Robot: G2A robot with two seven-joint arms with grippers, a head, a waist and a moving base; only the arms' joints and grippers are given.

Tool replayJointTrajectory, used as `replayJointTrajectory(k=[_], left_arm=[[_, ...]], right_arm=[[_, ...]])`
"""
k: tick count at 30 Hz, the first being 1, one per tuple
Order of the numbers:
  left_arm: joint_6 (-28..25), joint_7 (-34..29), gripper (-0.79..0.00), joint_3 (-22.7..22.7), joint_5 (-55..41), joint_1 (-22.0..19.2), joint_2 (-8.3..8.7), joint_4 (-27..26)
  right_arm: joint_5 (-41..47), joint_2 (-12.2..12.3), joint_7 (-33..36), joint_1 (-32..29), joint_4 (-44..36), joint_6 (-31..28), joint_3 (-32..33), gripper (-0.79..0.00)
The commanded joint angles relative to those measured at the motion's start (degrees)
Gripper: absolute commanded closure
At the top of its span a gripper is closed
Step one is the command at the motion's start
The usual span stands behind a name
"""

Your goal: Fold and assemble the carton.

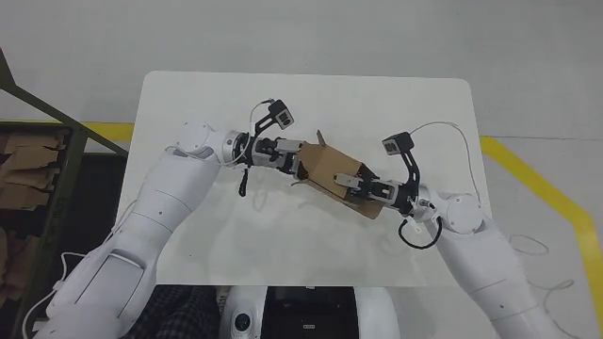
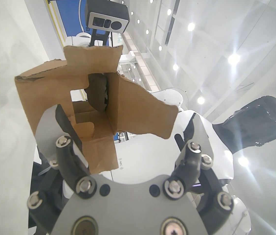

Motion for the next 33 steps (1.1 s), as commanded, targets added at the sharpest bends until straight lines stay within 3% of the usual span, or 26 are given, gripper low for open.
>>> replayJointTrajectory(k=[1,16,26,33], left_arm=[[-0.08,0.08,-0.785,-0.57,-0.15,-0.03,0.09,0.31],[-0.05,0.13,-0.785,-2.98,0.55,1.96,0.71,-1.0],[0.26,0.17,-0.785,-2.77,0.76,2.03,0.5,-2.61],[-0.11,0.77,-0.785,-3.15,1.24,1.83,0.48,-1.86]], right_arm=[[0.29,0.07,0.05,-0.07,0.16,-0.12,0.36,0.0],[2.47,0.33,-5.43,-0.94,2.88,1.07,3.76,0.0],[-2.28,-0.19,-11.83,-1.07,2.3,4.2,2.14,0.0],[-3.55,-0.29,-9.29,-1.41,0.55,3.06,0.88,0.0]])
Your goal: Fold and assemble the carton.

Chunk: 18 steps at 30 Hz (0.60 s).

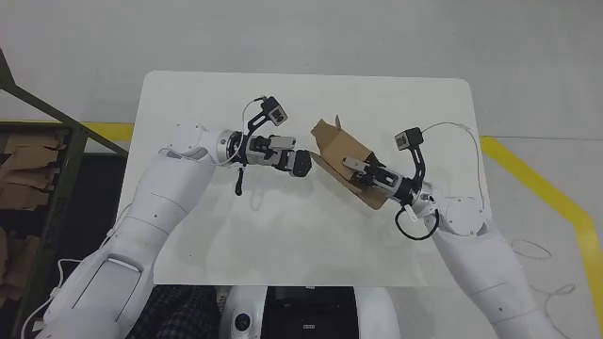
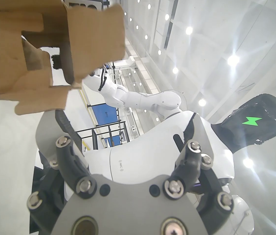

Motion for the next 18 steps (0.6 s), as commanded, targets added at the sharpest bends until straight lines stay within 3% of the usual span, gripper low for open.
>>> replayJointTrajectory(k=[1,18], left_arm=[[-0.04,-0.01,-0.785,-0.18,0.0,-0.03,0.02,0.3],[0.29,-0.67,-0.785,-0.05,-0.2,-0.14,-0.27,0.34]], right_arm=[[-0.03,0.06,1.25,-0.16,-0.37,-0.53,-0.07,0.0],[-1.83,-0.18,3.71,0.06,-2.13,-0.15,-2.58,0.0]])
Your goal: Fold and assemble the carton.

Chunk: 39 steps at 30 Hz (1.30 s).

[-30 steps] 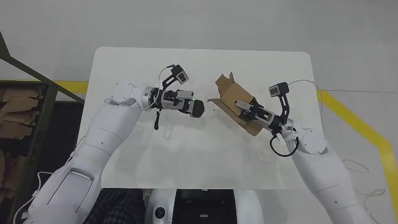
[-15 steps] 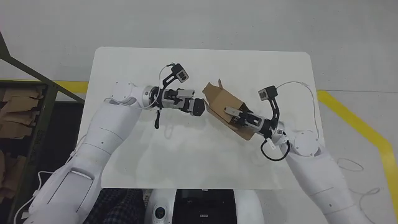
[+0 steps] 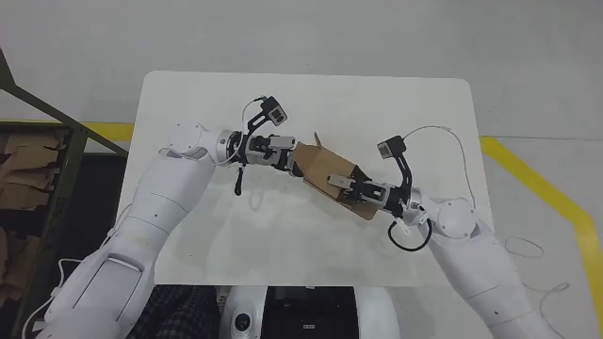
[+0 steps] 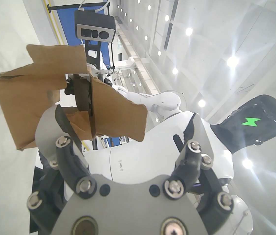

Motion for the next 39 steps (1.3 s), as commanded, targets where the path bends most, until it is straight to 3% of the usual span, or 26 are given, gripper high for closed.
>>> replayJointTrajectory(k=[1,14,29,39], left_arm=[[-0.01,-0.03,-0.785,-0.03,0.0,-0.01,-0.02,0.05],[-0.24,0.11,-0.785,-0.55,0.17,-0.06,-0.06,0.68],[-1.23,2.03,-0.785,-5.33,0.14,0.11,1.01,1.69],[-0.81,2.72,-0.785,-3.86,1.14,-0.35,0.58,1.48]], right_arm=[[-0.05,-0.02,-0.09,0.07,0.09,0.06,-0.1,0.0],[2.27,-0.11,1.52,0.34,0.25,0.37,-0.56,0.0],[2.84,0.35,7.78,-0.29,-0.55,0.26,-0.99,0.0],[1.65,0.05,10.62,-0.19,-2.33,1.63,-4.75,0.0]])
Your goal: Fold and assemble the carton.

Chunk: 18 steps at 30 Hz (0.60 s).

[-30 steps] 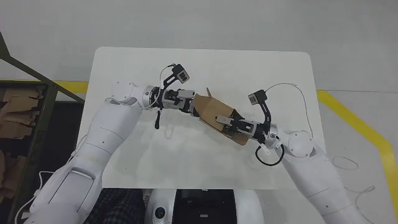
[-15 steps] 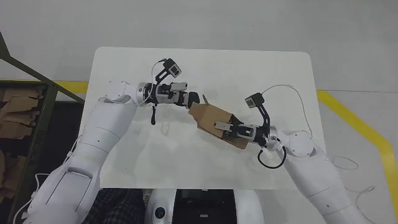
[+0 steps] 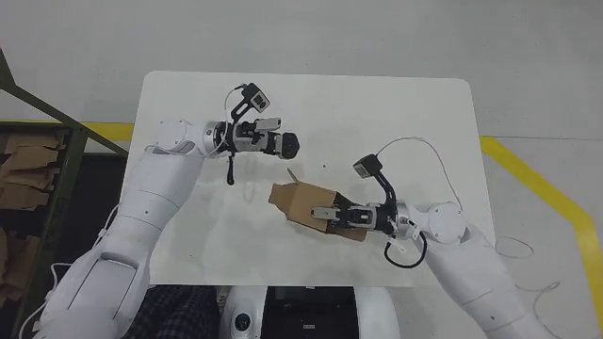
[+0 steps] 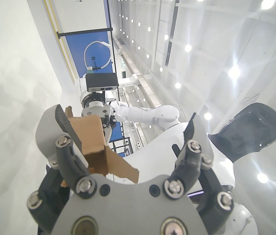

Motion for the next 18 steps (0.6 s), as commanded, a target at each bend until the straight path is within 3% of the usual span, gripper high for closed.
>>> replayJointTrajectory(k=[1,18], left_arm=[[0.16,-0.38,-0.785,0.56,0.07,-0.1,-0.15,-0.11],[1.13,-2.34,-0.785,1.12,-0.33,0.52,-0.3,-0.05]], right_arm=[[-0.23,-0.11,-0.22,0.21,0.04,0.09,-0.65,0.0],[2.19,-0.02,-4.85,2.4,4.32,0.33,2.41,0.0]])
